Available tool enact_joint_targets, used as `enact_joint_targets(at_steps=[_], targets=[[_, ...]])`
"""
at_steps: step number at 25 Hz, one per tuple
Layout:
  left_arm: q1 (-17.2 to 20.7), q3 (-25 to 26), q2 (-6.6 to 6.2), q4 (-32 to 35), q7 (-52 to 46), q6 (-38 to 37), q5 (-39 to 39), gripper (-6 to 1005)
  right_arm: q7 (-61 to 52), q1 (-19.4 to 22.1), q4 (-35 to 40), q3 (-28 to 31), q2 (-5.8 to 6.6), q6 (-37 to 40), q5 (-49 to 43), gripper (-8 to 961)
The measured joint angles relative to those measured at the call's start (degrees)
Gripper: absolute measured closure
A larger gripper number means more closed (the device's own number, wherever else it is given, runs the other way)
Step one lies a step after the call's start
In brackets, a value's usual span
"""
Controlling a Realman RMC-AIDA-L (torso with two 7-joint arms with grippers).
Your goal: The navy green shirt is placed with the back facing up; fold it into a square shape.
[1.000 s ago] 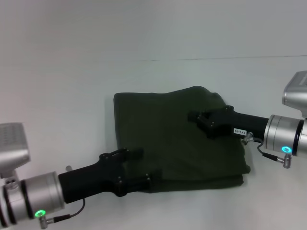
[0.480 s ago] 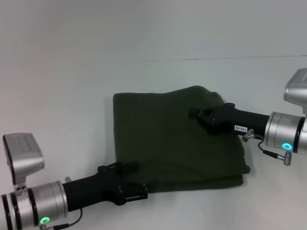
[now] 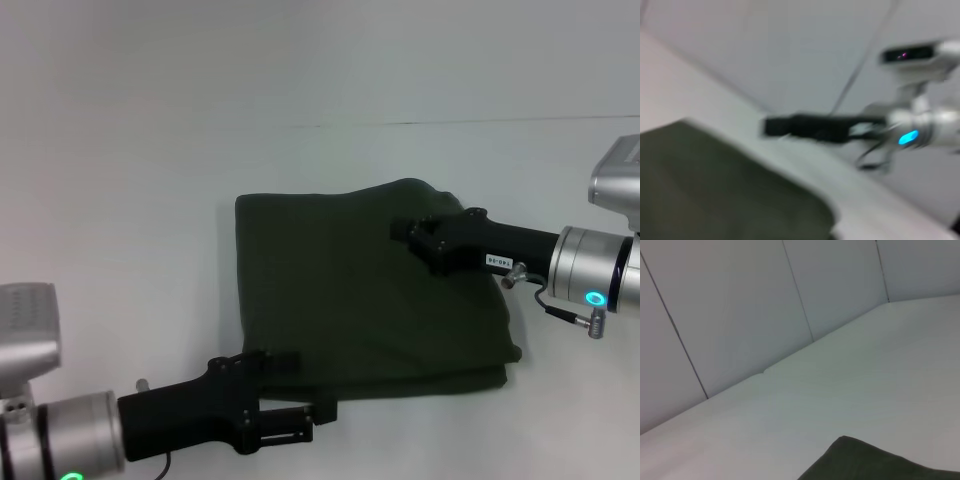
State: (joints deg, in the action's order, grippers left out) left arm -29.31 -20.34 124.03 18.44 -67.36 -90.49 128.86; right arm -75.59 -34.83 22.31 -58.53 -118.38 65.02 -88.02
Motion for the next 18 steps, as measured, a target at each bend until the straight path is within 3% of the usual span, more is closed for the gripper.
enact_joint_targets(at_steps=[5, 10, 18], targets=[[0.8, 1.5, -0.10, 3.2, -0.1, -10.6, -0.4, 98, 0.0, -0.3, 0.0, 0.0, 0.05, -0.1, 0.1, 862], [1.5, 6.3, -0.10, 3.9, -1.2, -9.2, -0.5, 98, -1.5, 0.0, 0.3, 0.7, 0.22, -0.2, 0.1, 859], [0.9, 8.0, -0.45, 4.1, -3.1, -8.7, -1.5, 99, -10.2, 2.8, 4.3, 1.5, 3.18, 5.5, -0.1, 854]])
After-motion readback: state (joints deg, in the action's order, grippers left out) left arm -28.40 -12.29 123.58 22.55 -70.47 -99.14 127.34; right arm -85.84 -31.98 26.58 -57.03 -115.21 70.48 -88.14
